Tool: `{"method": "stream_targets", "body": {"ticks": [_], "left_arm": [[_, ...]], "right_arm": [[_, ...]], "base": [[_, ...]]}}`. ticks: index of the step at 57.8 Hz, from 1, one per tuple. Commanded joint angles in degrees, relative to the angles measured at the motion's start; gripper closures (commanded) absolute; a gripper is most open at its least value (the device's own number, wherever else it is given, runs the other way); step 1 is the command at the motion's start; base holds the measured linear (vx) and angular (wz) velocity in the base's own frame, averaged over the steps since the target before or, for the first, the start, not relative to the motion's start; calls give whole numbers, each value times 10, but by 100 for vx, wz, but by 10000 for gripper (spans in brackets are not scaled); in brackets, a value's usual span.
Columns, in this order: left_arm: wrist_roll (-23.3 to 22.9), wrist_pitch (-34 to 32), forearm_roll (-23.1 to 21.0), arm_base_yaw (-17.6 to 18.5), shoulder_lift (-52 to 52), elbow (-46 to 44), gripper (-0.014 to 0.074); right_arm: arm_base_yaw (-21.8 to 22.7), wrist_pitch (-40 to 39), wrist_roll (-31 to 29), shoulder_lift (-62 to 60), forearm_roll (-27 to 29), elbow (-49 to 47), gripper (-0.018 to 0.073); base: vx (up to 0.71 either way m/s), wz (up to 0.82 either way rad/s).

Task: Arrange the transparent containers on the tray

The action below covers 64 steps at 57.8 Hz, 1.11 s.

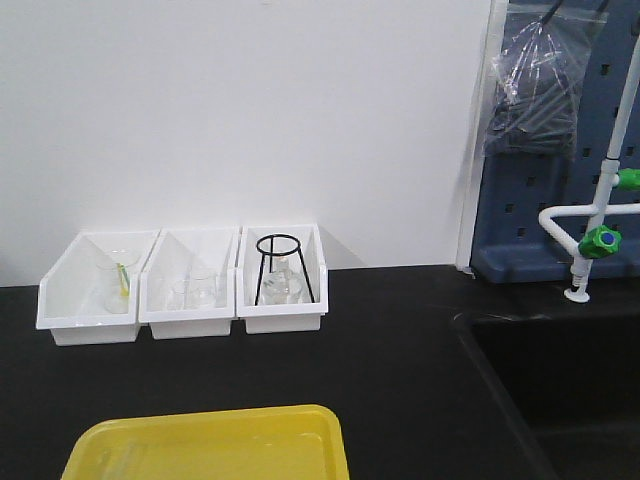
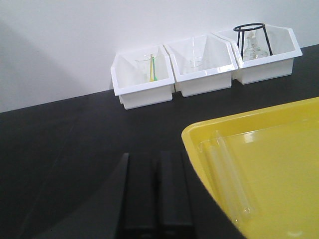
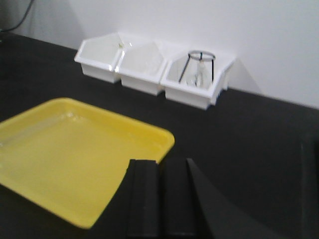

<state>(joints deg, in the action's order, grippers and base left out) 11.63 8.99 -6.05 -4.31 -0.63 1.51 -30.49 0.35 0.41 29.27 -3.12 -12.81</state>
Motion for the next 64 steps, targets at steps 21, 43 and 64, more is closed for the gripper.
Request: {"method": "stream_targets", "body": {"ticks": [21, 43, 64], "left_arm": [[-5, -46, -1, 2, -14, 22, 599], [-5, -46, -1, 2, -14, 22, 599], [-5, -46, -1, 2, -14, 22, 599]], "right_arm": [[246, 20, 0, -306, 16, 151, 571], [273, 21, 0, -305, -2, 151, 571], [273, 21, 0, -304, 0, 151, 571]], "base": [[0, 0], [0, 0], [0, 0]]}}
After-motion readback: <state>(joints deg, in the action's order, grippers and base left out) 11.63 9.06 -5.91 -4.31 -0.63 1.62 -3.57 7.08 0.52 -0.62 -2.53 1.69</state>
